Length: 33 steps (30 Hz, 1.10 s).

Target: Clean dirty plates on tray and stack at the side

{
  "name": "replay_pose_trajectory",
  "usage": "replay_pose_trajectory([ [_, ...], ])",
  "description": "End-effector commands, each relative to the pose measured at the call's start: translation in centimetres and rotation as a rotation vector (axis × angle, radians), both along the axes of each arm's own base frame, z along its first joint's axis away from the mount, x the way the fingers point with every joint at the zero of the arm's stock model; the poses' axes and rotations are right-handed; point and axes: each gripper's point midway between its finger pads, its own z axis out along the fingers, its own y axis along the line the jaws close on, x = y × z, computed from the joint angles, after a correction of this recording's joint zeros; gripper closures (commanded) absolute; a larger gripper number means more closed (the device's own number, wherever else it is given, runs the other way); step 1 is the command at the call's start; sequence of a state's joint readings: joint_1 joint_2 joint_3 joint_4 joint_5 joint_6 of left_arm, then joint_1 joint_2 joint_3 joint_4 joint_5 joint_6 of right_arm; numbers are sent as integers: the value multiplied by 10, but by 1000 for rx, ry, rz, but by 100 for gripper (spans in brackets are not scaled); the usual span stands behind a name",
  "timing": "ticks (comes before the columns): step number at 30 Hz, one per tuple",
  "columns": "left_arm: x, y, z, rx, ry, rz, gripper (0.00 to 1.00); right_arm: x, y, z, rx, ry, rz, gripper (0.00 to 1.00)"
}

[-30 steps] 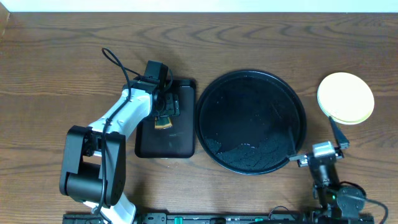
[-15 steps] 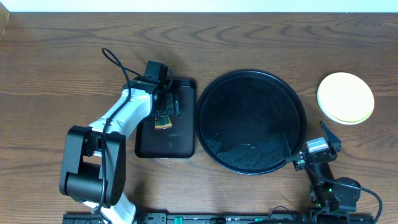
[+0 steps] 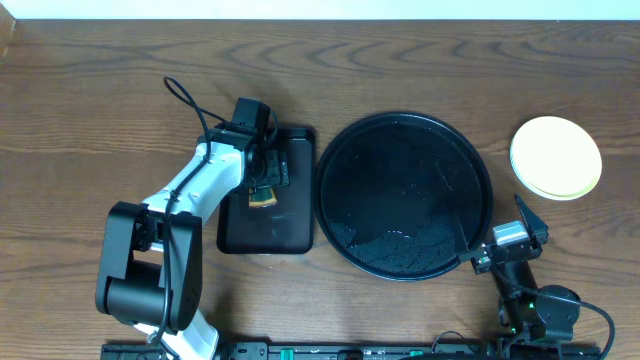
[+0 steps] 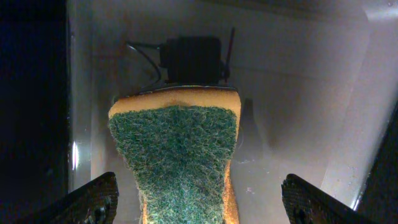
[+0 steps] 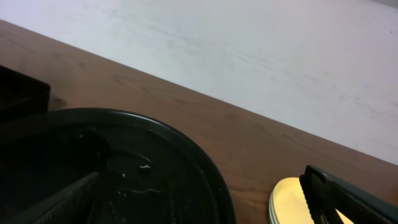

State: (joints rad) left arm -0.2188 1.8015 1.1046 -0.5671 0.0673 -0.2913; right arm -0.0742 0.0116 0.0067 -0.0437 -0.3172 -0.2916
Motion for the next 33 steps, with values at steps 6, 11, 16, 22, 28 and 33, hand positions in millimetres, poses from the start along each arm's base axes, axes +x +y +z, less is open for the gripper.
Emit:
replay_pose_trajectory([
  [6,-1,3,-1,16,0,0,15,-1,2,0,17,4,7,1],
  [11,-1,3,-1,16,0,0,15,-1,2,0,17,4,7,1],
  [16,-2,3,0,16,0,0,15,-1,2,0,17,4,7,1],
  [22,4,3,55,-10,-144,3,15,-1,2,0,17,4,7,1],
  [28,4,20,153,17,-437,45,15,-1,2,0,17,4,7,1],
  [33,-27,31,216,-9,-642,67,15,-1,2,0,17,4,7,1],
])
